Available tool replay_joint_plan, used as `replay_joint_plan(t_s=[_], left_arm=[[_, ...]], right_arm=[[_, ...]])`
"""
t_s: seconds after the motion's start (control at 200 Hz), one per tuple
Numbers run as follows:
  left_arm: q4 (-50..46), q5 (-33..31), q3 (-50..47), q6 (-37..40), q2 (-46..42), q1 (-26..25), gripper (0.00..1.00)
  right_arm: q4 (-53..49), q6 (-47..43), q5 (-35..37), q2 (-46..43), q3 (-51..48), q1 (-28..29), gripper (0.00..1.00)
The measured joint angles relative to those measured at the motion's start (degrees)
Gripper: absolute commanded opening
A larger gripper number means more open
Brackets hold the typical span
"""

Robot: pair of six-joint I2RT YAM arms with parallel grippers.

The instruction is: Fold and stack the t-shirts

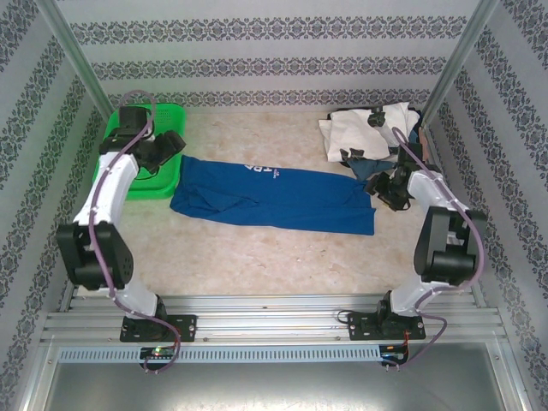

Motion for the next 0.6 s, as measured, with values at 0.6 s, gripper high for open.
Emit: replay_joint_plan(t_s=[0.6], left_arm=[[-1.6, 2.01, -27.63, 7.74, -10.97, -0.66, 0.4]], right_arm=[[-4.66, 0.92, -9.18, -23.5, -21.57, 5.44, 0.79]])
